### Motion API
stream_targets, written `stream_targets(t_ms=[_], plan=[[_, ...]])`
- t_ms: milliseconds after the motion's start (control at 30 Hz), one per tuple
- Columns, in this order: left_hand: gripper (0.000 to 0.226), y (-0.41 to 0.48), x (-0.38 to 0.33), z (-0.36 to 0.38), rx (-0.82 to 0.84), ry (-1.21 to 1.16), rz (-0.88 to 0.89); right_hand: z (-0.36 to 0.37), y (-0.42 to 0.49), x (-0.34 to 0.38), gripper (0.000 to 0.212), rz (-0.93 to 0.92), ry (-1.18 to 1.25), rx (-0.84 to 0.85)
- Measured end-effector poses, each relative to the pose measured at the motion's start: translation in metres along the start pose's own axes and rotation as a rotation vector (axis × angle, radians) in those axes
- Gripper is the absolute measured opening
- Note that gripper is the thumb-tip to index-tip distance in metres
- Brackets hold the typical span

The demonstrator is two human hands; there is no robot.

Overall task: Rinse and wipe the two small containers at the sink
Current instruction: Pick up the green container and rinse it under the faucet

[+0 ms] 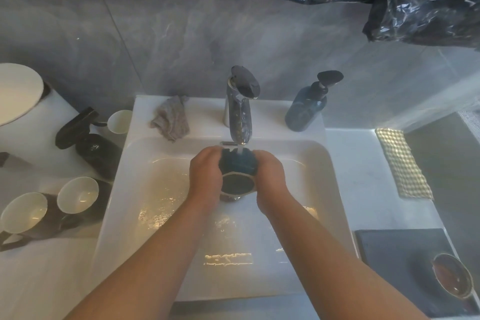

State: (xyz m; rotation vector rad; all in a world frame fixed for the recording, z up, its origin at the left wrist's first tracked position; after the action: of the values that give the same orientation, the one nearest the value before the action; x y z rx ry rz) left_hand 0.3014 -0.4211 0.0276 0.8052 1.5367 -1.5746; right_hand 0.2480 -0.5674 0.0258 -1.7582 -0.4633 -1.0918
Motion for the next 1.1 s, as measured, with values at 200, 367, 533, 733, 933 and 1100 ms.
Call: stream_targets(t_ms=[200, 367, 533, 733, 933, 1100], plan=[[0.022, -0.009, -0.015, 0.006, 0.129, 0.063, 0.217, 0.016, 0.002, -0.017, 0.071, 0.125, 0.248, 0.165], [0.059, -0.006, 0.016, 0.009, 0.085, 0.098, -0.103, 0.000, 0.005, -0.012, 0.047, -0.092, 0.234, 0.059], [0.045, -0.009, 0.023, -0.004, -0.053, 0.046, -0.107, 0.002, -0.007, -0.001, 0.050, -0.152, 0.203, 0.059], [0.043, -0.009, 0.019, 0.000, -0.039, 0.045, -0.126, 0.000, -0.007, 0.000, 0.052, -0.138, 0.199, 0.011], [0.045, -0.007, 0.016, 0.001, -0.036, 0.044, -0.083, -0.002, -0.004, 0.001, 0.052, -0.144, 0.211, -0.013], [0.043, -0.006, 0.014, 0.002, -0.024, 0.028, -0.089, 0.002, 0.003, -0.006, 0.050, -0.130, 0.170, 0.005]])
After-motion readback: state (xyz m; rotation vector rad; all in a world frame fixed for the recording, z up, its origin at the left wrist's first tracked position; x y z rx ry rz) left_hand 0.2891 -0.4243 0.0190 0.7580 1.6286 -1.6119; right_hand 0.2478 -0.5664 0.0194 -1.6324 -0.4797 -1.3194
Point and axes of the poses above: each hand's wrist, its own y-axis towards the middle knuckle, its own z-axis out of the palm, x = y × z, the point moved 9 cm from there along y, towards the middle knuckle, and after that the axes turned 5 degrees about -z, right-handed, at the moved point
